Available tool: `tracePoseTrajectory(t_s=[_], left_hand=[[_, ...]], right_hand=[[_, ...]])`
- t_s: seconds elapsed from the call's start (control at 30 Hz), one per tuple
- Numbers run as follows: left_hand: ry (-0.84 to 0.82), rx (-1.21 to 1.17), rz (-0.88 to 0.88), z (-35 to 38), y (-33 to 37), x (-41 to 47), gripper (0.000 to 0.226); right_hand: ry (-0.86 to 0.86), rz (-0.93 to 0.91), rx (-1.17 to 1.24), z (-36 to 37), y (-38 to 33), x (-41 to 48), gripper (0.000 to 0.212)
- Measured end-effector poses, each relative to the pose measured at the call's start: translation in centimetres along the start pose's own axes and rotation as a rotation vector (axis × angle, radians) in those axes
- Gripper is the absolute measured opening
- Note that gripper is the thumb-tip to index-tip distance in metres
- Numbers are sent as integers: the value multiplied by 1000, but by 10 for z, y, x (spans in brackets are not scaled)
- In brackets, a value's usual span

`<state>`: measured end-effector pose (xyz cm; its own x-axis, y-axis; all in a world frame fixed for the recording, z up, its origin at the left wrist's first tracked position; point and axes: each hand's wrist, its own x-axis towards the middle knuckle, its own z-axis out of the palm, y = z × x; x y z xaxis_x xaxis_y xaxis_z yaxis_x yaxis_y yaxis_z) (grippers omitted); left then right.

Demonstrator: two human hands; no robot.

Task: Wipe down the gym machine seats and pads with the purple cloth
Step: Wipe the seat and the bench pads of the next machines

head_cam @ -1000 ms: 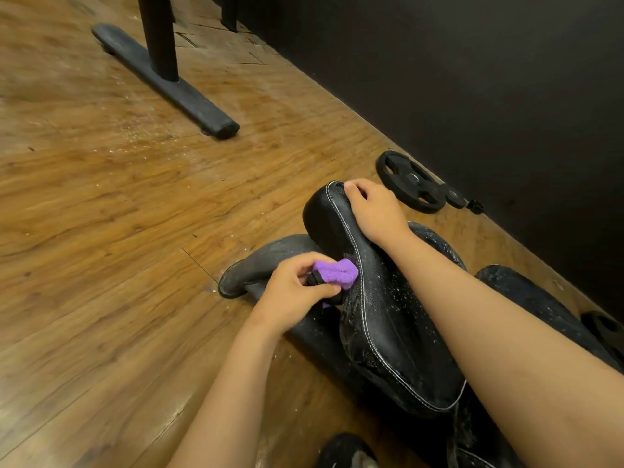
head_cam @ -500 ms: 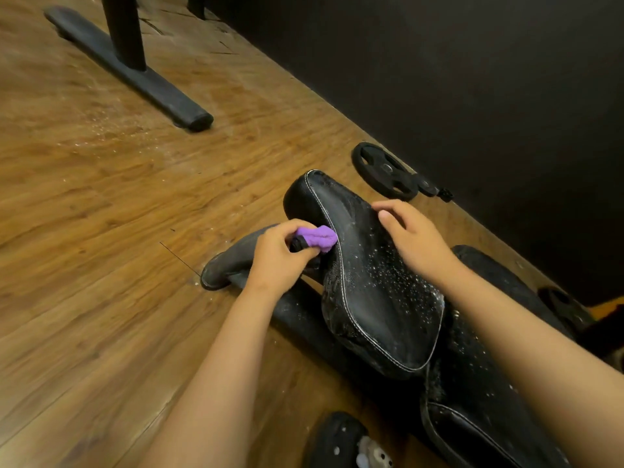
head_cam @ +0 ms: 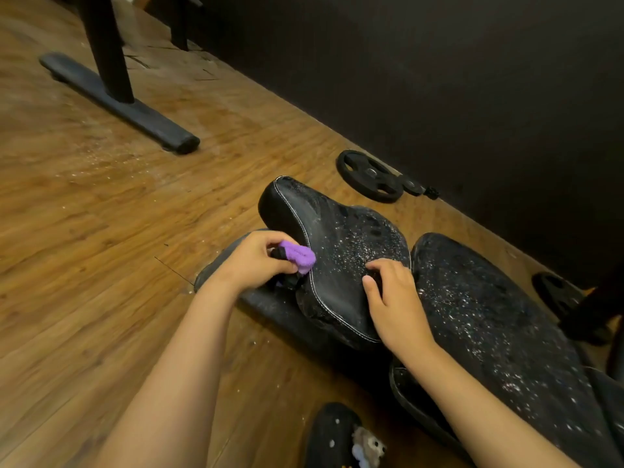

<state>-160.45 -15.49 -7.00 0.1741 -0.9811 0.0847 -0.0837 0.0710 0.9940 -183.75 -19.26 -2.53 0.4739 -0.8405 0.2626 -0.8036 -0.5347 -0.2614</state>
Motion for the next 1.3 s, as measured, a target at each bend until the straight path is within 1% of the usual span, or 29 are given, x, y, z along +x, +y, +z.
tracePoseTrajectory(t_s=[0.1, 0.13, 0.17, 0.2, 0.27, 0.33, 0.37, 0.47, 0.67, 0.77, 0.87, 0.93, 1.03, 1.17, 1.3], left_hand=[[331, 41, 60, 15, -4, 12, 26], [408, 36, 70, 19, -4, 14, 23], [443, 14, 76, 21, -6, 15, 22], [444, -21, 75, 22, -7, 15, 23], [372, -88, 39, 21, -13, 13, 27], [283, -132, -46, 20, -19, 5, 28], [270, -131, -78, 22, -22, -1, 28], [279, -109, -75, 27, -27, -19, 30], [274, -96, -61, 40, -16, -60, 31], [312, -70, -43, 54, -8, -77, 28], [361, -35, -20, 79, 4, -91, 23], [406, -17, -9, 95, 7, -98, 22], [443, -10, 25, 113, -2, -101, 16], [509, 53, 43, 130, -7, -105, 14], [482, 59, 76, 150, -1, -111, 25]], right_hand=[[29, -2, -40, 3, -3, -1, 28], [36, 3, -45, 4, -4, -1, 28], [44, 10, -47, 4, -4, -1, 27], [49, 14, -46, 5, -4, -1, 27], [56, 16, -43, 6, -4, -2, 26], [63, 19, -41, 5, -5, -2, 25], [65, 19, -45, 5, -6, -2, 25], [63, 19, -67, 5, -6, -2, 26], [54, 0, -116, 5, -5, -2, 29], [-10, -79, -118, -2, 4, 3, 33], [-171, -149, 14, -20, 27, 11, 30], [-240, -179, 67, -26, 39, 8, 32], [-212, -202, 44, -20, 43, 0, 38], [-185, -182, 64, -19, 39, -2, 37], [-188, -179, 80, -19, 39, -3, 37]])
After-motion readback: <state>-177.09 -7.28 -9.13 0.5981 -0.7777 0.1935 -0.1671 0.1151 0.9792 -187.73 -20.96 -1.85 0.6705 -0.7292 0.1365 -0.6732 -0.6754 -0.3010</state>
